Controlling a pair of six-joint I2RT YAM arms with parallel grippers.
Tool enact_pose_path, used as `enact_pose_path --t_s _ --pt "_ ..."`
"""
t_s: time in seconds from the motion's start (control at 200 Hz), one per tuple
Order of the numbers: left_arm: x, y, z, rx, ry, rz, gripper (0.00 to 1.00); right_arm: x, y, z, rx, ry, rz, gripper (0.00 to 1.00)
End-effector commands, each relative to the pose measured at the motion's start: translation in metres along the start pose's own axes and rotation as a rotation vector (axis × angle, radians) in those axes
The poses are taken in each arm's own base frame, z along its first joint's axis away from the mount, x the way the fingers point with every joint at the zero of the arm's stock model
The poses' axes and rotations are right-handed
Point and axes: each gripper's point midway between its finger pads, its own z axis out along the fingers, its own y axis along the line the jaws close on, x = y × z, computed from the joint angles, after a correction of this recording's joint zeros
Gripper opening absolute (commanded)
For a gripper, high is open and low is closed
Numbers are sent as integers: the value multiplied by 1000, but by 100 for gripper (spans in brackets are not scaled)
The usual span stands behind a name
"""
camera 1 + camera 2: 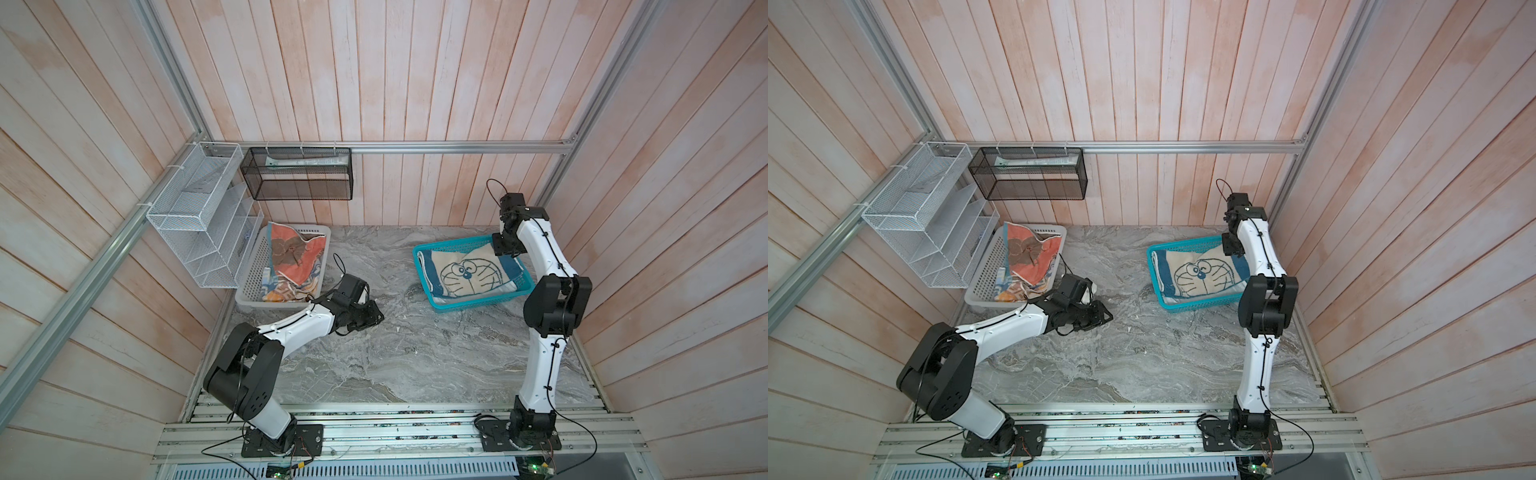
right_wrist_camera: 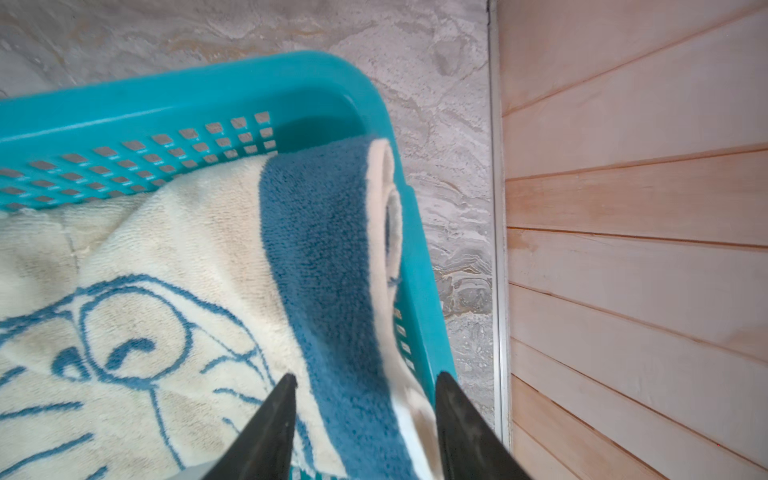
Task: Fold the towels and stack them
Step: 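Lower the towel onto the white towel and open the right gripper, then grasp the coral towel in the white basket with the left gripper while the right withdraws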
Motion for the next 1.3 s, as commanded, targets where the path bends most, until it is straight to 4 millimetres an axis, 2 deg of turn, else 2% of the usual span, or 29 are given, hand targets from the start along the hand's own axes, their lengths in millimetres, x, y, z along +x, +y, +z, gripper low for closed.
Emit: enact_pose_path --t_s 0.0,0.095,0.215,0.29,0.35,0.41,0.49,0.545,0.61,0.685,0.745,0.835,0.995,1.105,1.2,1.29 --pt "-37 -4 -40 -65 -110 90 39 -10 -11 -65 -46 -134 78 55" --pt "-66 5 -74 -144 -201 119 42 2 6 -88 -147 -182 92 55" --pt "-100 40 -124 -311 -322 111 49 34 44 -116 -266 -277 57 55" --pt "-117 71 -151 -431 -390 91 62 68 75 -126 -345 -320 49 54" --pt "-128 95 -163 -505 -418 78 68 100 100 -130 -411 -348 54 54" --pt "-139 120 -166 -567 -419 62 71 133 127 -134 -489 -359 59 52" --pt "-157 148 -155 -587 -422 31 75 177 155 -128 -573 -338 83 51" --pt "-170 167 -146 -584 -437 -11 75 208 173 -116 -603 -315 90 50" --pt "-188 185 -136 -569 -459 -45 75 233 186 -102 -637 -293 113 50" --pt "-201 208 -127 -620 -448 -90 76 251 192 -82 -648 -263 154 50" --pt "-207 229 -122 -692 -431 -124 76 253 193 -71 -628 -255 171 50" --pt "-214 245 -107 -713 -408 -139 77 247 189 -57 -565 -269 176 49" --pt "-225 266 -89 -699 -412 -159 78 215 181 -39 -525 -297 181 47" --pt "-233 278 -74 -606 -399 -205 77 197 173 -20 -496 -298 184 45" --pt "-239 286 -70 -538 -403 -239 68 181 168 -3 -495 -284 205 43" --pt "-248 281 -74 -513 -430 -205 46 162 166 9 -487 -270 203 42"
